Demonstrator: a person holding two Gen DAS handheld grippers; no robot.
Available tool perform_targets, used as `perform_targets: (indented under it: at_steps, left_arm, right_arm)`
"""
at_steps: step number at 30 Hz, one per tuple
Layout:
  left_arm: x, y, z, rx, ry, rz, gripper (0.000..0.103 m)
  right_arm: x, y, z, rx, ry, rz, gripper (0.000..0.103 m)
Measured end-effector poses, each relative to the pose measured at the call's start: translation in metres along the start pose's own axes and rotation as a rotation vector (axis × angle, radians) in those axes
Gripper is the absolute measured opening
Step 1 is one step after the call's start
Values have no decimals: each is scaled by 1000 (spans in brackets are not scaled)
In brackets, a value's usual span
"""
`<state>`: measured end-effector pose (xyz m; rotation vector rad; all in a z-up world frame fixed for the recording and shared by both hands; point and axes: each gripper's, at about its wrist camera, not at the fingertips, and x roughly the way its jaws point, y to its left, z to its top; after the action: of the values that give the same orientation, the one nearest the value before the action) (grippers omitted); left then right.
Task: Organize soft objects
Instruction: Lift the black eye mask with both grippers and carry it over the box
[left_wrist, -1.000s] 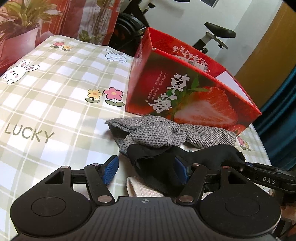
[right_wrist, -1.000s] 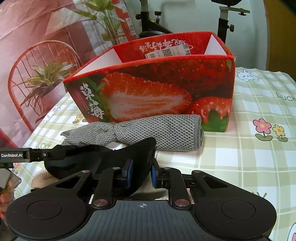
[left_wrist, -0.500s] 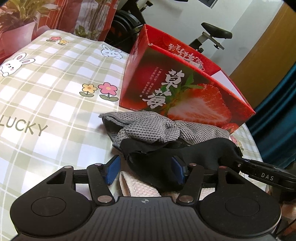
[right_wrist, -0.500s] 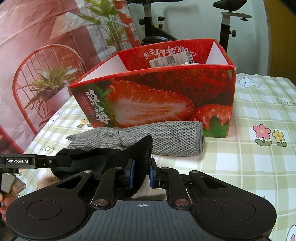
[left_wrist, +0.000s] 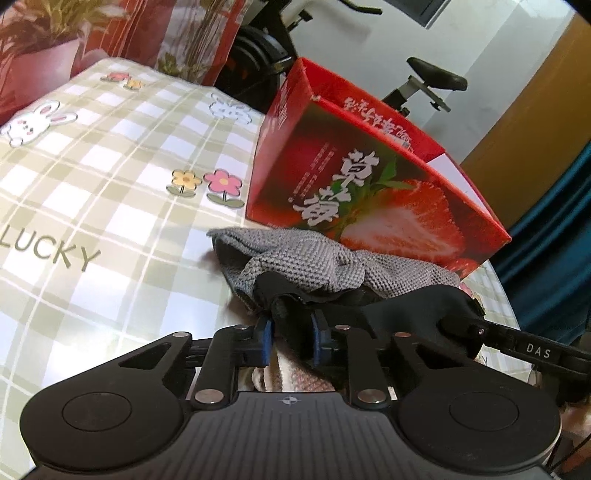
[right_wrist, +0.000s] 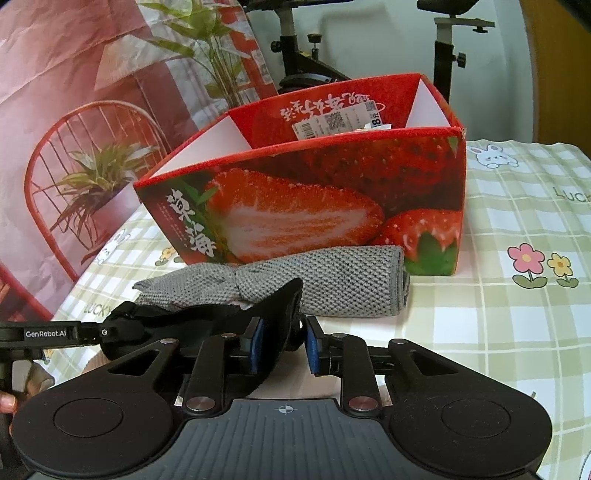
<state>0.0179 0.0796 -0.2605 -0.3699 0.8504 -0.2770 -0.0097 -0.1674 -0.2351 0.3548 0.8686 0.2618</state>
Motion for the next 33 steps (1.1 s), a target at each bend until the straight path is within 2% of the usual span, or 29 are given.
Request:
perform_targets:
  at_steps: [3,7,19,27,33]
  left_arm:
    - [-6,-4,2,26,-24,2,17]
    - [-16,-10,5,54,-66,-5,12]
    - [-53,-41,35,202,-216,-5,11]
    - [-62,-66,78,283,-314,-23,10]
    - [-46,-90,112,371,-389,10,10]
  right_arm:
    - [-2,1,3,-4,-13,4,23]
    - [-8,1,7,-11,-35,7,16]
    - [-36,13,31,-43,-151,40,14]
    - [-48,27,73,-104,-234,46,13]
    - [-43,28,116,-164,-294,2,13]
